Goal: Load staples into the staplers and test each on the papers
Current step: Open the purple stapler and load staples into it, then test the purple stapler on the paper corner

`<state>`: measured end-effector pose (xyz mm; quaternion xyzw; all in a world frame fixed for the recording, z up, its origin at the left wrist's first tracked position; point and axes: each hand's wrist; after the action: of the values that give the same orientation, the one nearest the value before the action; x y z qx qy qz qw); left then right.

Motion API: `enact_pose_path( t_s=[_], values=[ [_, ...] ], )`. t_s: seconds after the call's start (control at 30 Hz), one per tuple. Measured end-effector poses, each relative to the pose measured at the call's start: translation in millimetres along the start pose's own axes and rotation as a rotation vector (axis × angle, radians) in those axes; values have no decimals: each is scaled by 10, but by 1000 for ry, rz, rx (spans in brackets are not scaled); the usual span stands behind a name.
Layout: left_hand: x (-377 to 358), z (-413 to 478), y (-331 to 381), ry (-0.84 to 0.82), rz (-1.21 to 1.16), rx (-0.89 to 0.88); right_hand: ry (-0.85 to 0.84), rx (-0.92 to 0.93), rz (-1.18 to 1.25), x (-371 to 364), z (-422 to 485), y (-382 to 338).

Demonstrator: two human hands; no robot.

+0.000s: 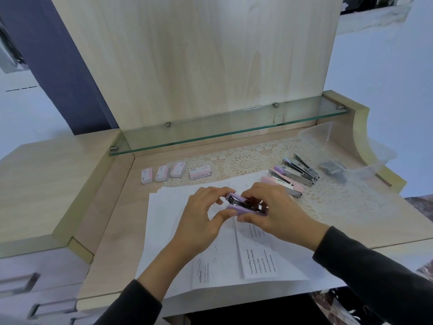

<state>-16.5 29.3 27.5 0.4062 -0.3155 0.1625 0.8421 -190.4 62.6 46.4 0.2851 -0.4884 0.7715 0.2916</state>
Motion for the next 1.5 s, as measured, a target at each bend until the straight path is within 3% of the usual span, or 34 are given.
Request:
enact_pose_path(
  t_s=[0.13, 0.5, 0.73, 0.97, 1.13, 1.3, 1.5],
  values=[
    [-1, 17, -1, 56, -13, -32, 31, 19, 1, 4, 15, 0],
    [158, 134, 34, -181, -105, 63, 16, -46, 15, 100, -30, 142],
    [-16, 469, -222, -250, 183, 189, -42, -237, 73, 376, -42, 367],
    [-269, 639, -338, -344, 318, 220, -40, -467, 390, 419, -23, 505],
    [-262, 704, -362, -206, 176, 228, -121, -385, 295, 391, 33, 495],
    [-204, 631, -333, -82, -137, 259, -120, -343, 214, 371, 121, 536],
    [47, 711, -158, 120, -162, 86, -160, -291, 255, 401, 185, 418]
  ],
)
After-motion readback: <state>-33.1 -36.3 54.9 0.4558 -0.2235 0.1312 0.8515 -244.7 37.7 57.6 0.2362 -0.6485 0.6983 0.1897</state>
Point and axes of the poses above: each hand's wrist, its own z-axis towards the middle knuckle, its own x-axis out of the back of the hand, y = z × x, and after that the axes turned 4 degrees about y, right-handed
